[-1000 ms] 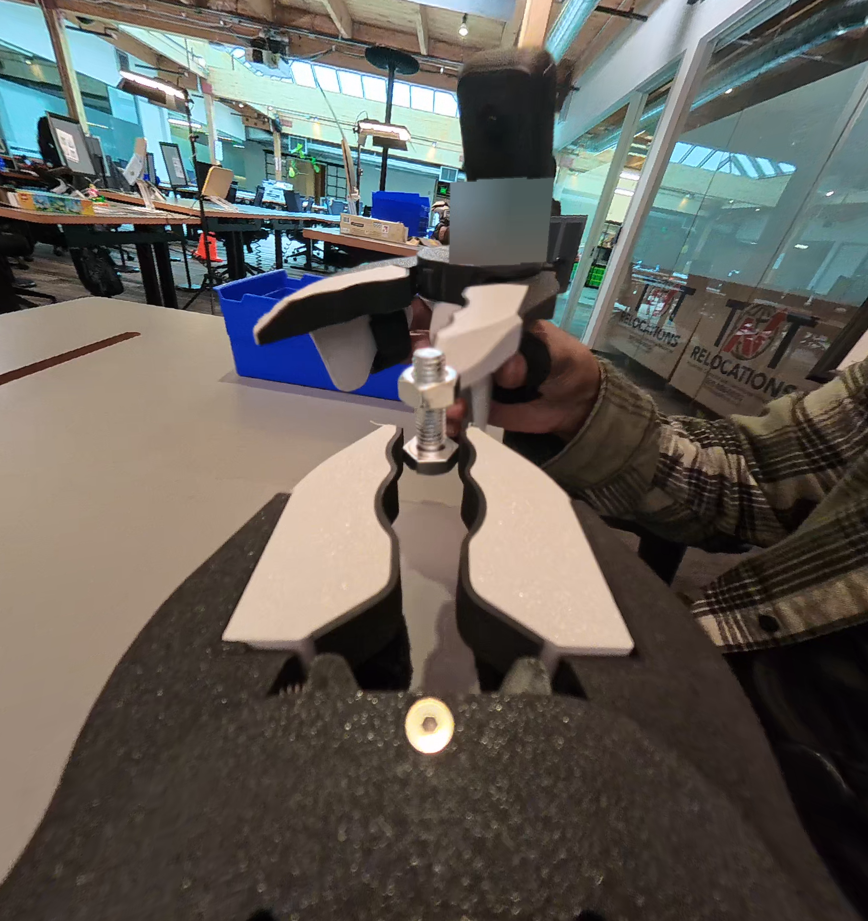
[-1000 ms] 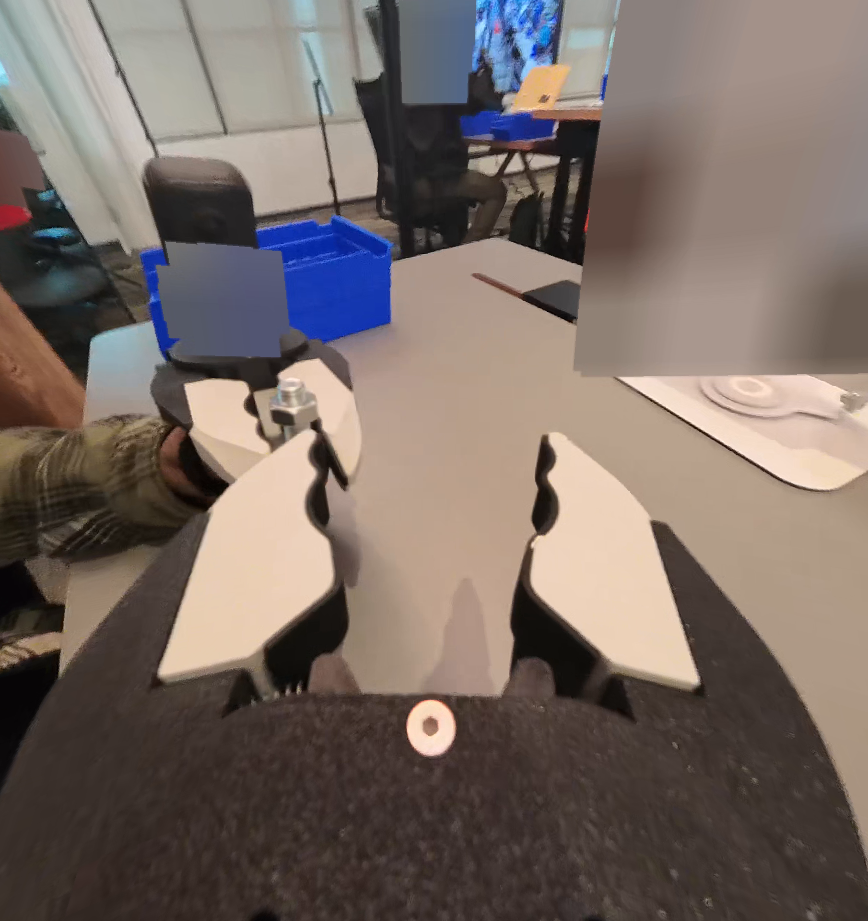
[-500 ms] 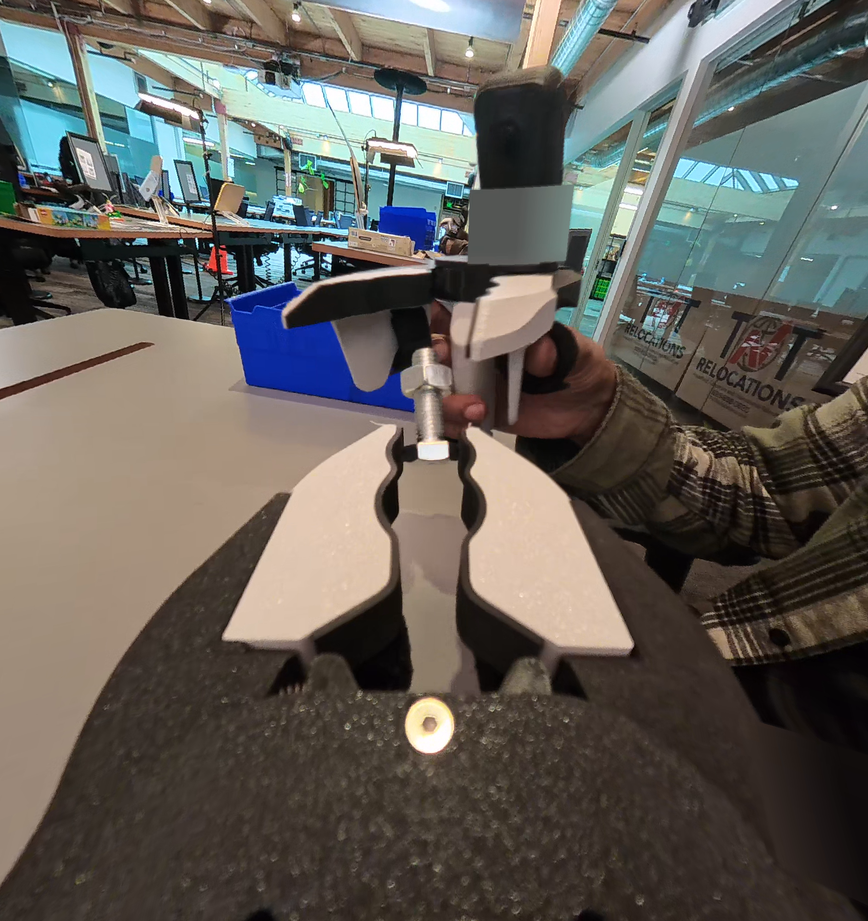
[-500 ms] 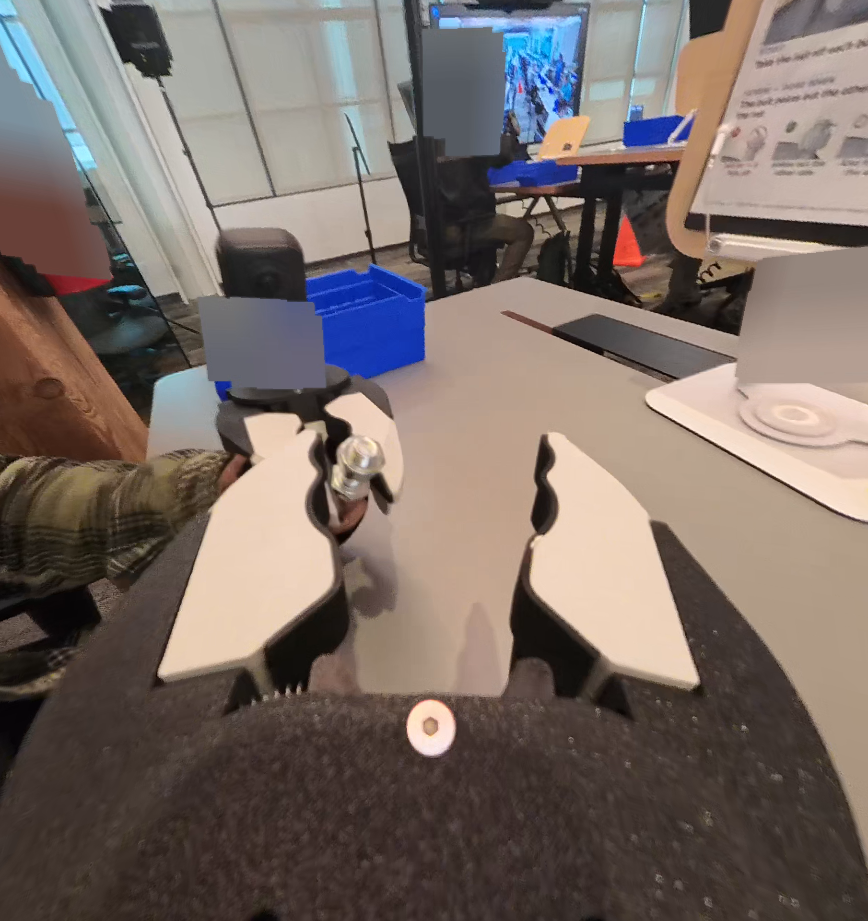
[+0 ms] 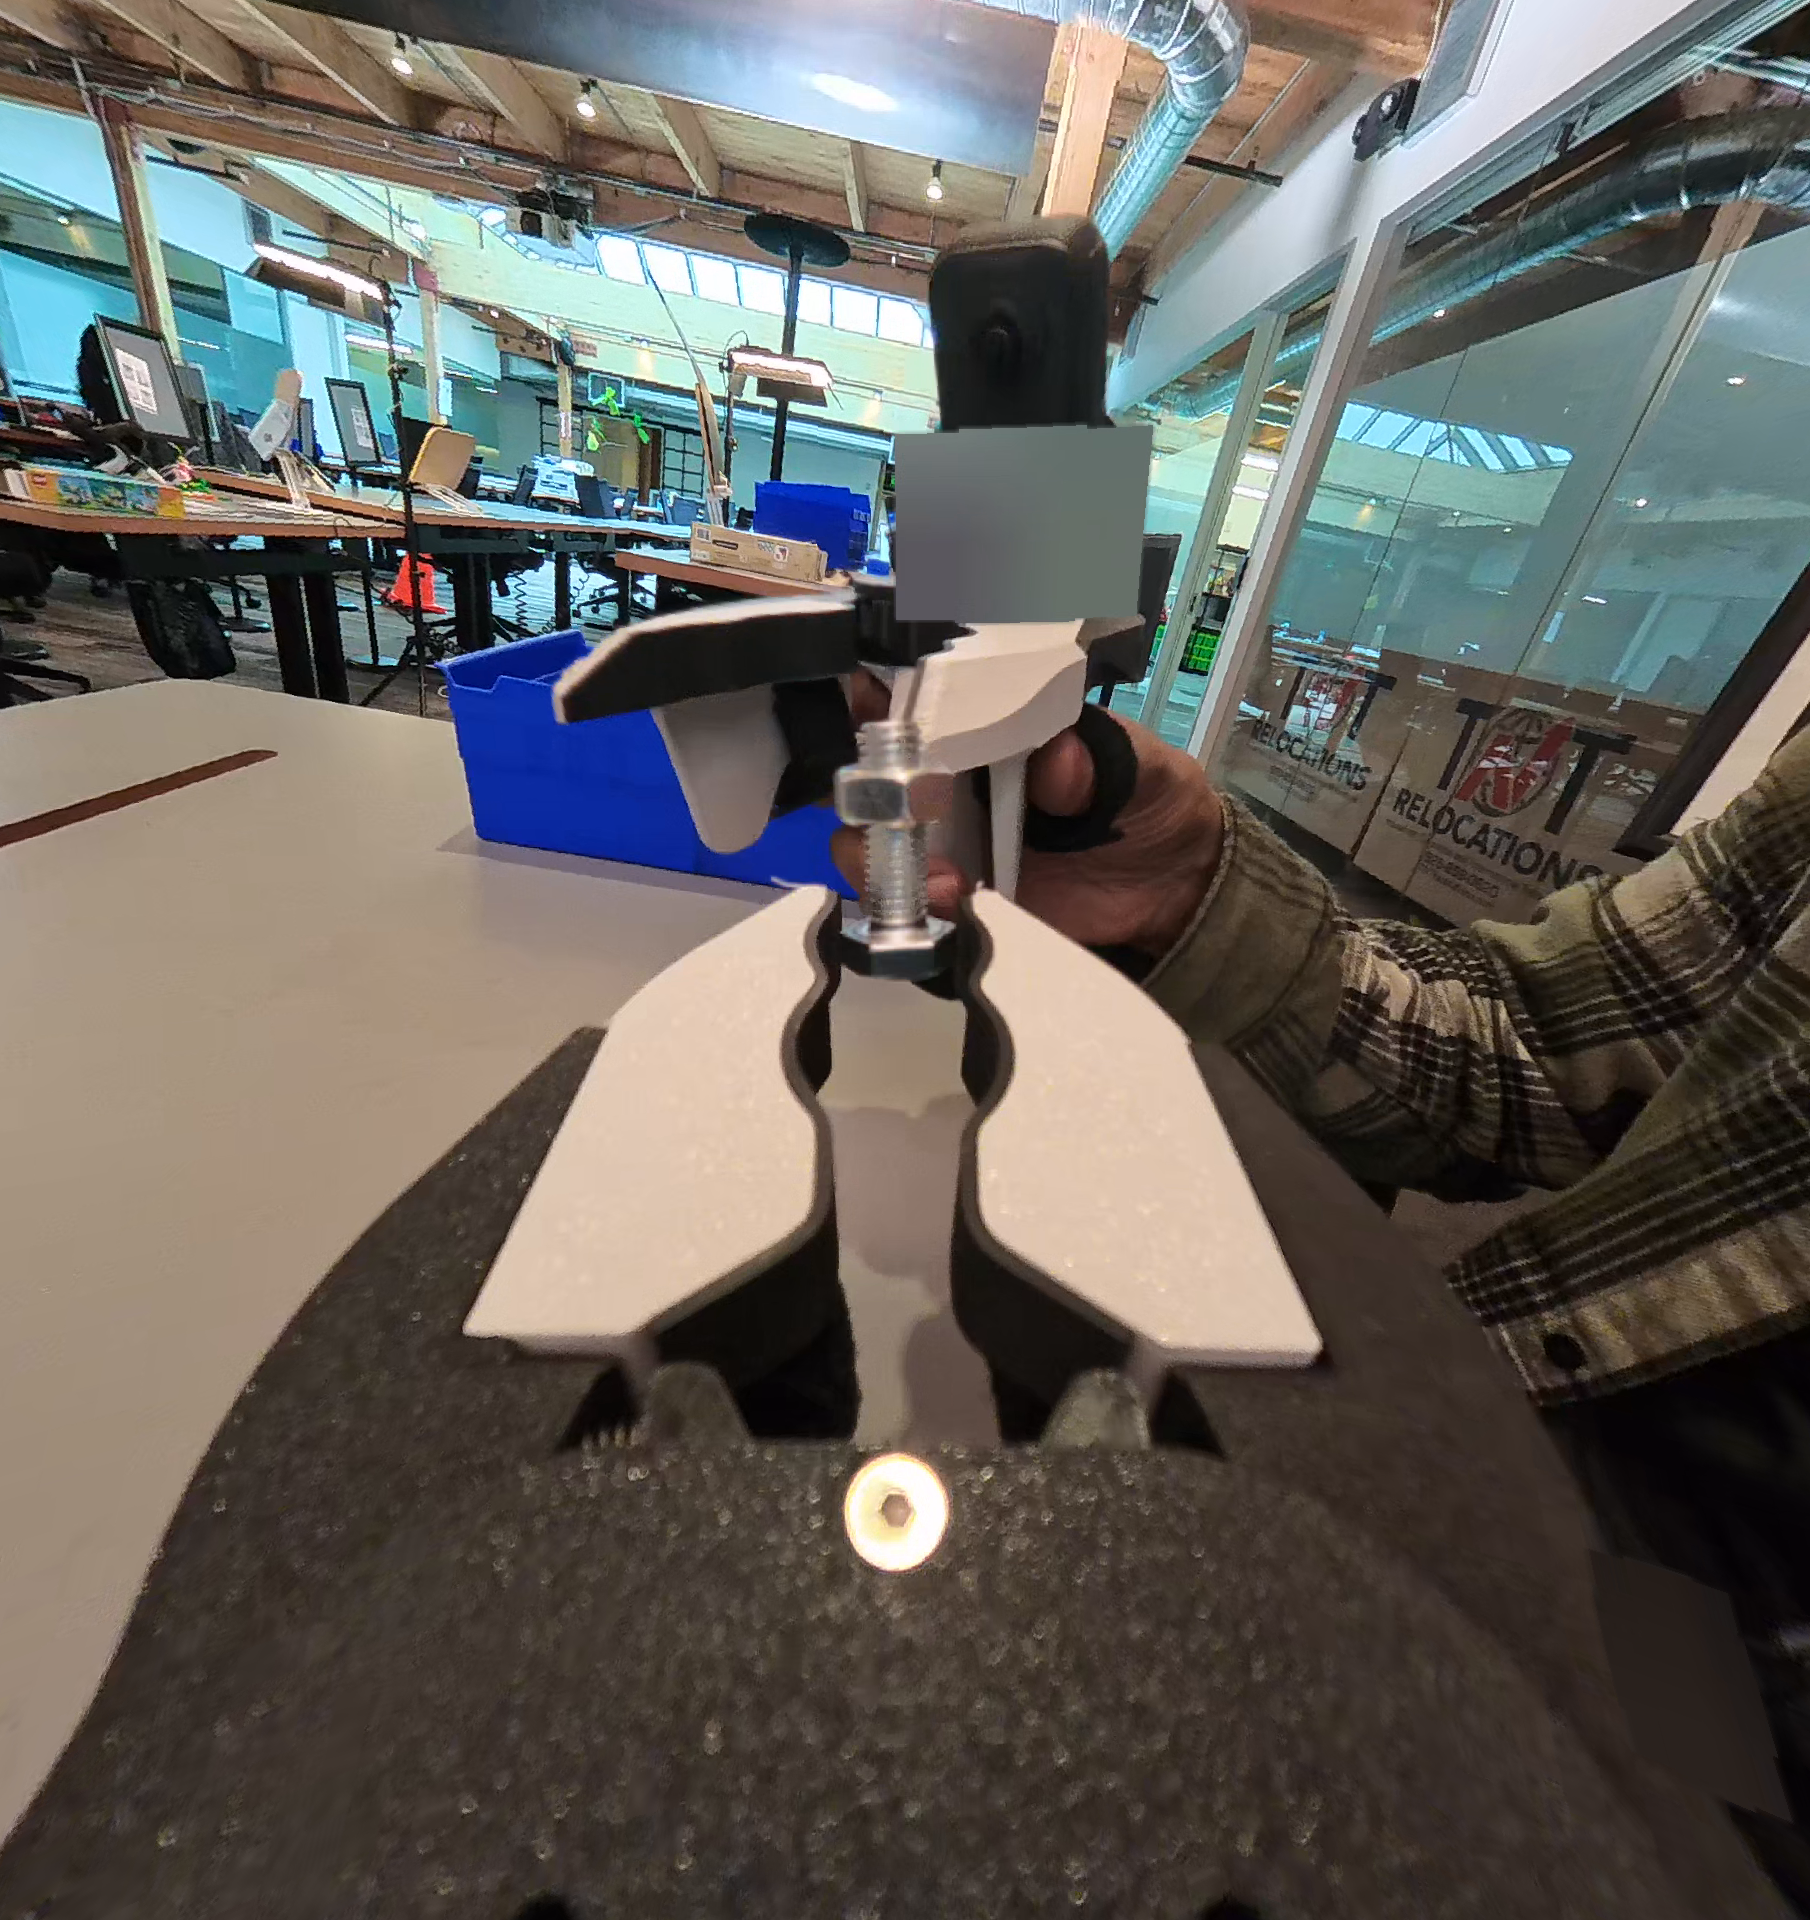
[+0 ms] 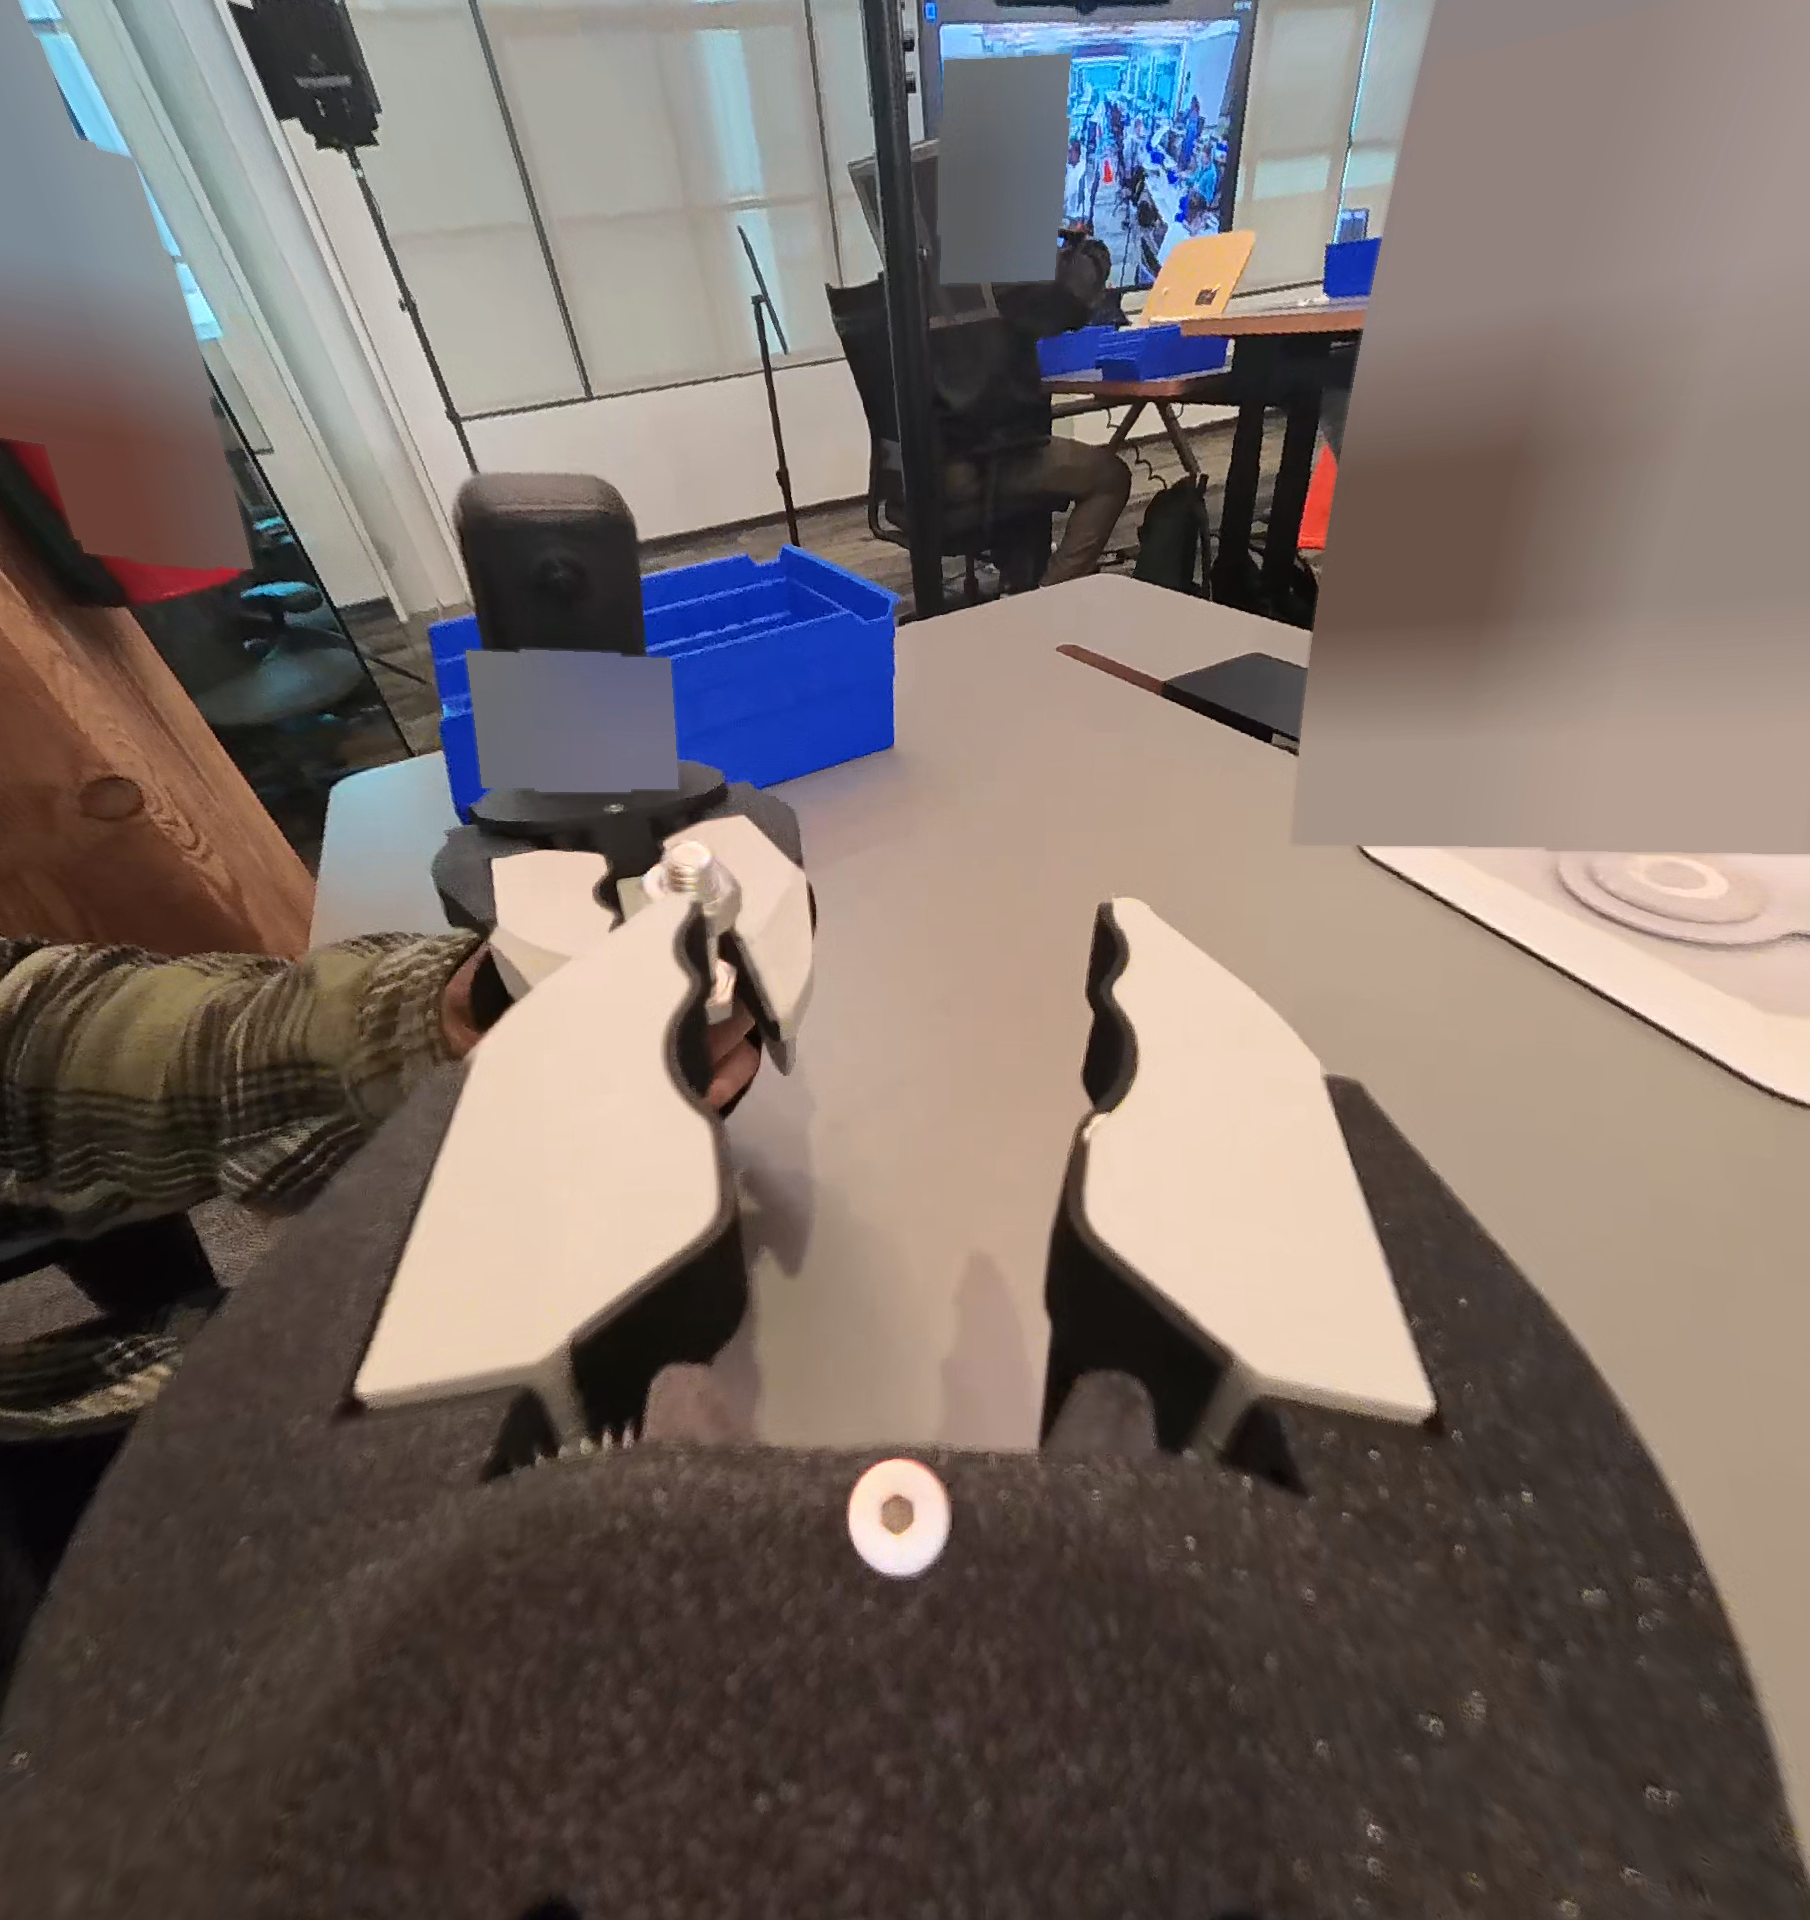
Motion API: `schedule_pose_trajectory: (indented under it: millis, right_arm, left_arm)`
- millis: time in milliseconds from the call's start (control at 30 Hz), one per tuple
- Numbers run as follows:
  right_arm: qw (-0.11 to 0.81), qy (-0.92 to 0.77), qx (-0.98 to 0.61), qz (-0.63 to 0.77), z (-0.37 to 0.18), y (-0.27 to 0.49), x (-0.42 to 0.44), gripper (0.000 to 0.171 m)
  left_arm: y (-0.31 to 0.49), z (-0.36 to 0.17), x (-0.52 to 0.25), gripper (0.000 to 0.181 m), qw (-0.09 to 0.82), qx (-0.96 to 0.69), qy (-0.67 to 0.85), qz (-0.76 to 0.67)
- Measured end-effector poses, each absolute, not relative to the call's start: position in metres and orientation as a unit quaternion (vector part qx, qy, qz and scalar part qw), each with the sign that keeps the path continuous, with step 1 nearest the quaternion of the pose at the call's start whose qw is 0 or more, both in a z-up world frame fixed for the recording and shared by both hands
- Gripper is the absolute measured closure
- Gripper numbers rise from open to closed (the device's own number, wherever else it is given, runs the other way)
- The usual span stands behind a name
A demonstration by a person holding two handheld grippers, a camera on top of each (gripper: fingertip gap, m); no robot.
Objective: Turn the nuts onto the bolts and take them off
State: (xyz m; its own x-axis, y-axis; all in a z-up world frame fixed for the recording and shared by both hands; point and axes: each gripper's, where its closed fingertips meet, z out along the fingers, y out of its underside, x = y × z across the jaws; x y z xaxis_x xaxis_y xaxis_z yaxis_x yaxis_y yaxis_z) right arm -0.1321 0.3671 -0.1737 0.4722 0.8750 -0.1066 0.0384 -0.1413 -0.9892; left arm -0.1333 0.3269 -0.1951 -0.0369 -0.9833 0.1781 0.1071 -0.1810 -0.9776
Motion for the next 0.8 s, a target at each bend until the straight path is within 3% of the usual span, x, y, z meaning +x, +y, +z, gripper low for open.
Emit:
schedule_pose_trajectory:
  millis: [467, 800]
  right_arm:
    - [0.56, -0.376, -0.642, 0.364, -0.169, 0.363, -0.14, 0.092]
    - [0.558, -0.393, -0.612, 0.401, -0.146, 0.36, -0.158, 0.094]
  left_arm:
    - [0.326, -0.192, -0.134, 0.161, 0.478, -0.501, 0.422, -0.585]
    - [0.322, -0.169, -0.148, 0.161, 0.487, -0.45, 0.393, -0.637]
